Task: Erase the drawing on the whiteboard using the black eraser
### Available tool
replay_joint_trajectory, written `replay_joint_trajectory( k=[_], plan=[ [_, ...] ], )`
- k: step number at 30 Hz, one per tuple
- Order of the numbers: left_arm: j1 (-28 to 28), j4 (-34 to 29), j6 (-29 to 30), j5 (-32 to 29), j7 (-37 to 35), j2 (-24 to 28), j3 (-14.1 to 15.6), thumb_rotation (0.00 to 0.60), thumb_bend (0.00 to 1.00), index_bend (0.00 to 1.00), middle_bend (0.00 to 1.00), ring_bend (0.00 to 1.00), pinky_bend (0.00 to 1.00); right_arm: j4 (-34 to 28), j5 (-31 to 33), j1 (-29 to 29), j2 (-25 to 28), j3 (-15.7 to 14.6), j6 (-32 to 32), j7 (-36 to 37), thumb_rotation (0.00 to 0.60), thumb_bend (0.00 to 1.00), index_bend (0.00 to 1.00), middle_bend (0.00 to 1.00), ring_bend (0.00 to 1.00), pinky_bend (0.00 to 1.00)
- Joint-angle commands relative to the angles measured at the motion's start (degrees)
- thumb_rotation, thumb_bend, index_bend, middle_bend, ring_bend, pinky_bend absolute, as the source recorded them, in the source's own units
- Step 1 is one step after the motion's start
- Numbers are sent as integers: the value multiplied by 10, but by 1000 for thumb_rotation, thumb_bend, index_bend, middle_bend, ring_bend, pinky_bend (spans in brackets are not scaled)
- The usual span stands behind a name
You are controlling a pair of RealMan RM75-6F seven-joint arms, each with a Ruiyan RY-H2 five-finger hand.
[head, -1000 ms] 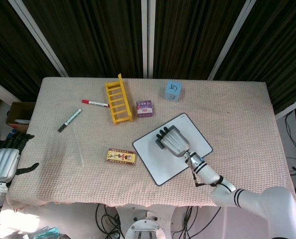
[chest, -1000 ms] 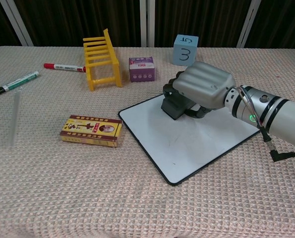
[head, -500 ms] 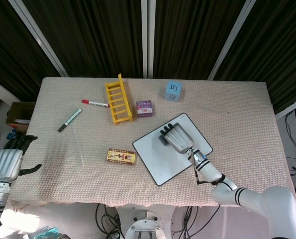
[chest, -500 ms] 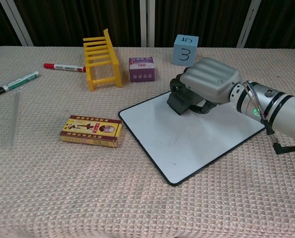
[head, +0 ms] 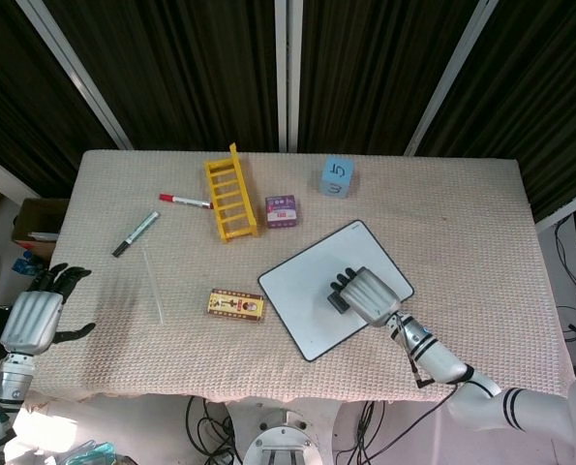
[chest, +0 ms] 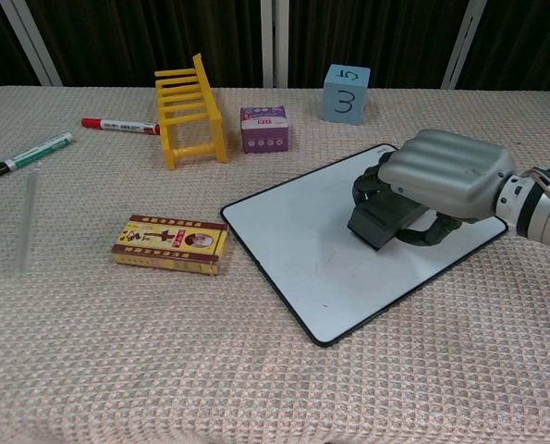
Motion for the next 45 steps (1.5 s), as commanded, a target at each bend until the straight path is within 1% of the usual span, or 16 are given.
replay_joint_trajectory(
  k=[1,7,10,14,20,24,30,34,40,45],
  plan=[
    [0,-1,1,-2,0,0,-1,563,109,186,181,117,194,-52,-13,-16,42,-30,0,-19,600,418,1000,774,674,770],
    [-1,-5,3,0,5,0,-1,562,109,186,181,118,194,-102,-36,-28,78,-60,-1,-46,600,419,1000,776,674,771],
    [0,-7,4,1,6,0,0,562,110,186,181,117,194,-112,-45,-32,82,-65,2,-51,600,418,1000,776,674,771],
    [2,-8,7,1,7,0,1,563,109,186,181,117,194,-113,-49,-35,77,-64,3,-48,600,418,1000,776,674,771],
    [4,-9,10,0,6,5,0,563,109,186,181,118,194,-96,-49,-37,56,-49,9,-47,600,418,1000,776,674,770],
    [4,-6,8,-1,2,6,2,561,110,186,181,117,194,-84,-41,-32,46,-37,1,-49,600,418,1000,776,674,770],
    [5,2,7,-4,-6,4,1,566,109,186,181,117,194,-69,-18,-20,32,-12,-16,-55,600,423,1000,777,674,770],
    [5,7,7,-5,-12,5,1,564,109,186,181,117,194,-51,9,-13,18,4,-31,-50,600,425,1000,777,674,770],
    [6,11,7,-8,-18,7,0,559,109,186,181,117,194,-18,37,-5,-5,17,-51,-31,600,426,1000,778,675,771],
    [6,14,5,-10,-20,7,-1,563,109,186,181,117,194,6,41,5,-25,26,-54,-17,600,426,1000,778,675,771]
  ],
)
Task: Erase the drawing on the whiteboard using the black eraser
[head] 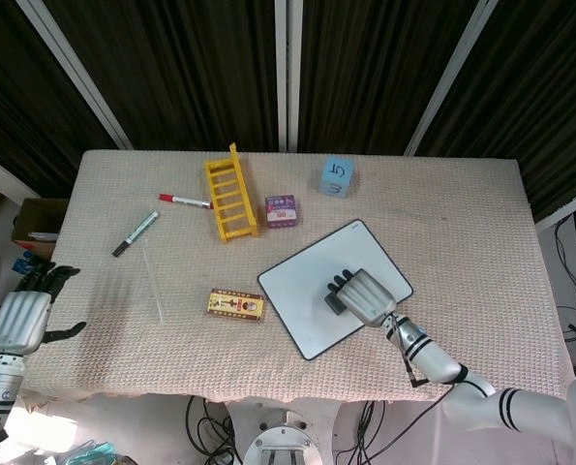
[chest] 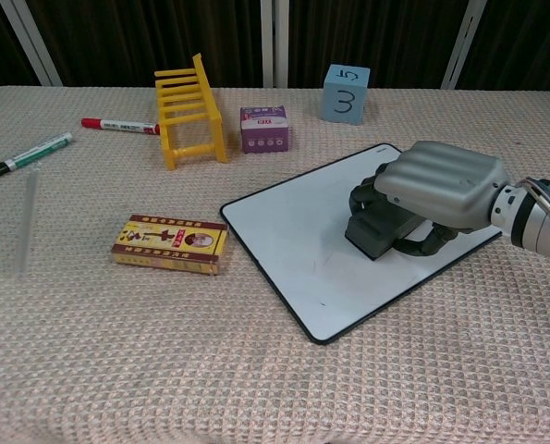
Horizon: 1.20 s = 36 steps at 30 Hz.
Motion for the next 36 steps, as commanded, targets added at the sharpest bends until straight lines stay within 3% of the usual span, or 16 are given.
replay_joint_trajectory(
  k=[1,16,21,30,36],
  plan=[
    [-1,2,-1,0,0,0,0,563,109,186,181,117,194,14,2,8,-13,8,-2,12,600,426,1000,778,675,771],
    [-1,2,-4,-4,1,0,-1,562,109,185,181,117,194,129,13,62,-91,55,-16,65,600,430,1000,778,675,771],
    [-1,1,-3,-3,3,3,-1,562,109,186,181,117,194,141,0,72,-95,66,7,93,600,432,1000,778,675,772],
    [-2,-4,-3,-2,8,1,-1,561,109,186,181,118,194,63,-25,32,3,67,99,103,600,431,1000,778,675,772],
    [-4,-5,-5,2,10,-5,1,561,109,186,181,118,194,56,34,-24,66,51,102,91,600,431,1000,778,675,771]
  ],
)
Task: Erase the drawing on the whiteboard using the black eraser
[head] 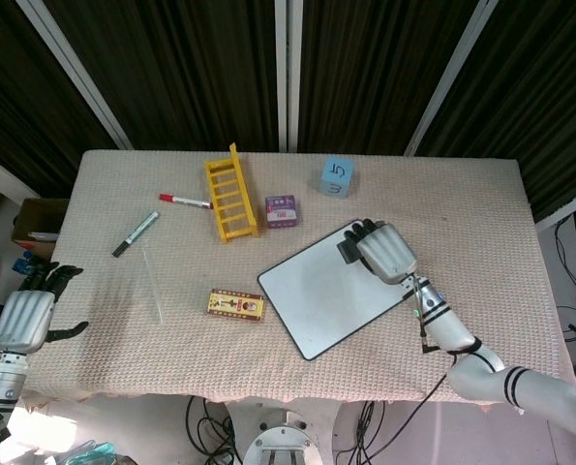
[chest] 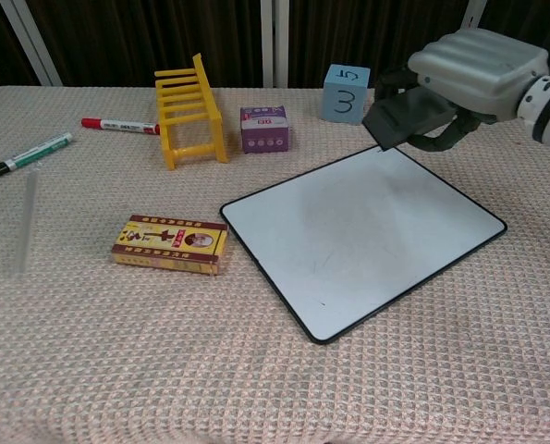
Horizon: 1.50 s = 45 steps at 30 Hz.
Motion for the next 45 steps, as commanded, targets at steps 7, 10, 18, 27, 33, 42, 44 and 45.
replay_joint_trajectory(
  k=[7,10,18,27,33,42,44,45],
  plan=[
    [0,-6,4,5,10,3,1,564,109,186,181,117,194,67,105,-65,24,-19,-29,13,600,430,983,775,668,772],
    [1,-11,8,4,15,5,0,560,109,186,181,118,194,94,109,-73,12,-24,-37,30,600,430,948,765,667,772],
    [-1,-21,5,5,28,7,1,562,109,186,181,117,194,139,104,-78,-10,-33,-59,68,600,373,644,574,502,625],
    [0,-26,9,6,33,8,0,565,109,186,181,118,194,101,70,-85,26,-46,-58,115,600,119,0,0,0,0],
    [0,-31,11,5,37,11,-2,564,109,187,181,118,194,6,29,-131,88,-65,29,118,600,116,0,0,0,0],
    [-3,-42,14,1,49,17,-10,565,109,187,181,117,193,-69,-17,-250,173,-70,244,153,600,111,0,0,0,0],
    [-4,-42,13,-2,51,17,-12,564,109,187,181,118,193,-70,-11,-269,181,-71,261,168,600,111,0,0,0,0],
    [-4,-42,13,-3,51,17,-12,563,109,187,181,118,193,-69,-8,-276,184,-72,264,174,600,111,0,0,0,0]
  ],
)
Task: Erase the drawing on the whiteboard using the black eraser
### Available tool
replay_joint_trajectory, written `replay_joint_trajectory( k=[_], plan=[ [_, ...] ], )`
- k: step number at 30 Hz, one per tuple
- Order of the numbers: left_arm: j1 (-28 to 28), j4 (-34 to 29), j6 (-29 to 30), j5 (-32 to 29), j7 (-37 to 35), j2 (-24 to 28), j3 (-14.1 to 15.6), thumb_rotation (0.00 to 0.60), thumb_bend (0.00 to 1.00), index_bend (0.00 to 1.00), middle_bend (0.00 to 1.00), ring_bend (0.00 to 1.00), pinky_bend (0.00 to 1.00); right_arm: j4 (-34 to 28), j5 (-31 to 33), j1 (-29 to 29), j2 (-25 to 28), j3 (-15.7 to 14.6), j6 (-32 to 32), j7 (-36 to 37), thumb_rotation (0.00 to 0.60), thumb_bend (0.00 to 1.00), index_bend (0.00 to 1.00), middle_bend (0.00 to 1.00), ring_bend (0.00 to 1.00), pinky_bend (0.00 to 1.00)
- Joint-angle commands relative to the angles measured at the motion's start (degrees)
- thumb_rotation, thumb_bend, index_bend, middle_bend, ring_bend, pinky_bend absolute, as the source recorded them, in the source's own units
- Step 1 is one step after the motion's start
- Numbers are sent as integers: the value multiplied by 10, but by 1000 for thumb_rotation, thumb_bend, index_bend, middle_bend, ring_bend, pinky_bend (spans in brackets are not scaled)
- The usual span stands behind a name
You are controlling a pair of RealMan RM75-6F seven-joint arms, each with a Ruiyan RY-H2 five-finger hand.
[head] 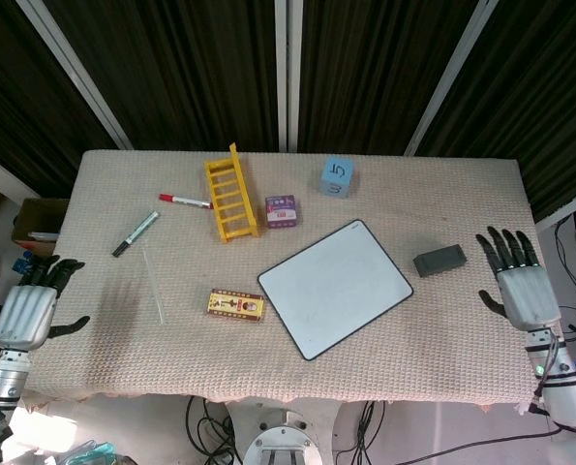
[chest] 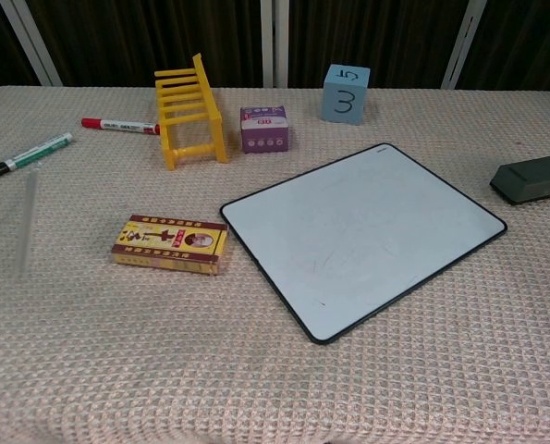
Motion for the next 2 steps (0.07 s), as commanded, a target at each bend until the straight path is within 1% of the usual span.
replay_joint_trajectory(
  k=[1,2],
  plan=[
    [-1,0,-1,-3,2,0,-2,562,109,187,181,118,193,-12,2,-45,27,-3,35,30,600,111,0,0,0,0],
    [-2,0,-1,-3,2,0,-3,560,109,187,181,118,193,-10,6,-50,27,-4,34,32,600,111,0,0,0,0]
  ],
)
